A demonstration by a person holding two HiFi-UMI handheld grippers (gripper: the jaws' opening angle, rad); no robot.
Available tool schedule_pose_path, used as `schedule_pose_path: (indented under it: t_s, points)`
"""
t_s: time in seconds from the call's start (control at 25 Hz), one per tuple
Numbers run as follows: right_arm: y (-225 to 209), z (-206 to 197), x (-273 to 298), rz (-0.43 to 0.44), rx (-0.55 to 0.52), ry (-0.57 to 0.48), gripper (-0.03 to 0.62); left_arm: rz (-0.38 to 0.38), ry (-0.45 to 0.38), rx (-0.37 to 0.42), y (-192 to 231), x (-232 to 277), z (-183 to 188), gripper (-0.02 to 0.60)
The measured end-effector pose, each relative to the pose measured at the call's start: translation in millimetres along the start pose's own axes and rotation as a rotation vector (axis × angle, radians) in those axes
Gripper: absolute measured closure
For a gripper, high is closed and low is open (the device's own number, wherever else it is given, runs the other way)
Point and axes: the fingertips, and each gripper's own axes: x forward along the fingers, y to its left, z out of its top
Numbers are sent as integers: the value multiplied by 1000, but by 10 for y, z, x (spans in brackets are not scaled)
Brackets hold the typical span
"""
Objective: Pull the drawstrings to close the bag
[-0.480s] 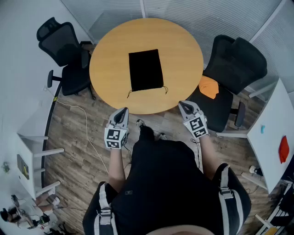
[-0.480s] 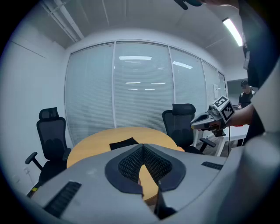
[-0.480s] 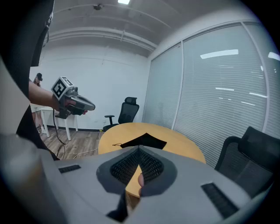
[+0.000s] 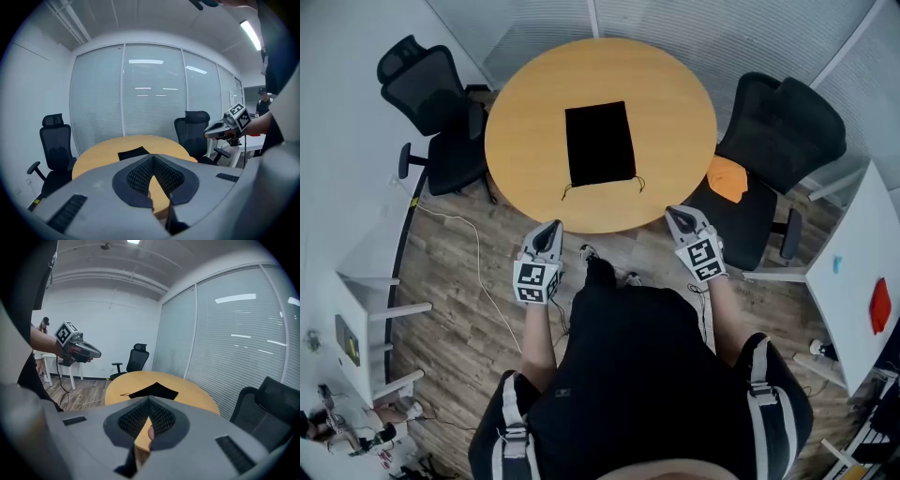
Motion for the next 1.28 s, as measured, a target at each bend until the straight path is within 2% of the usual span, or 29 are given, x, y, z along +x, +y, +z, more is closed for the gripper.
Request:
schedule_pose_path:
  t_s: [1.28]
  points:
    - [45,-256,166,-5,-34,86,537,12,29,-45,164,80,-165,566]
